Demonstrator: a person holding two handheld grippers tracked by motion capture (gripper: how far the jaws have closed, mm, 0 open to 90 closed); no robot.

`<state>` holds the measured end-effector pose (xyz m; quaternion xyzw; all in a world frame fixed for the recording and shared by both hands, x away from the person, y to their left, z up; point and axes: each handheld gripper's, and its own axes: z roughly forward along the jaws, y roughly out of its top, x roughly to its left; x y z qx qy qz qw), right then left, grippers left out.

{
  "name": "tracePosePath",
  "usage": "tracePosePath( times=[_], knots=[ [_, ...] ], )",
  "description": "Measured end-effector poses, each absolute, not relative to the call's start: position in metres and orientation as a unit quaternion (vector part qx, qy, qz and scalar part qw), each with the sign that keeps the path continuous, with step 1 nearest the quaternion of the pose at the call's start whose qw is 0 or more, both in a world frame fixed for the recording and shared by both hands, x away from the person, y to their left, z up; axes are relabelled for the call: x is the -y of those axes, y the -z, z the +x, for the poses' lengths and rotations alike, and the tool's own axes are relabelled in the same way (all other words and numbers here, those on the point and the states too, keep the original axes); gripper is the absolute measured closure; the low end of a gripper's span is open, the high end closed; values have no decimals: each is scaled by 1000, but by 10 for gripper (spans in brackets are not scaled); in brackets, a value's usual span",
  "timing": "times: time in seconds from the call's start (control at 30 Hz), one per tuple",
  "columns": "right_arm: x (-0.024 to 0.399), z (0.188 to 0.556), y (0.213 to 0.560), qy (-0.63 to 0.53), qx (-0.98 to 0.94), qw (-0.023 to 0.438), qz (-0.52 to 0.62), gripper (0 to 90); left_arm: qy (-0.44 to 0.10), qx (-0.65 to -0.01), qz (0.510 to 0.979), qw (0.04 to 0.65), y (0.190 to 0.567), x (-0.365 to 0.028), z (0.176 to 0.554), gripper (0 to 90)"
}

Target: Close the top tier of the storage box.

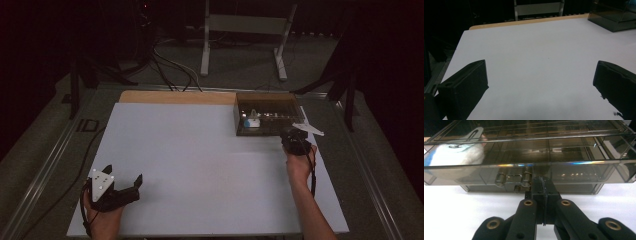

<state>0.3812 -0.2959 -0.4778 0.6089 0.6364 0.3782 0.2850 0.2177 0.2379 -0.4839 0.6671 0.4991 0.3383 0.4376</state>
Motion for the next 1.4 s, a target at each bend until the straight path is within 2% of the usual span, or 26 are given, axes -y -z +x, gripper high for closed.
tracePosePath(
  times=[1.4],
  knots=[
    [288, 411, 475, -366, -624, 293, 625, 900, -340, -500, 663, 440, 483, -240, 217, 11]
  ],
)
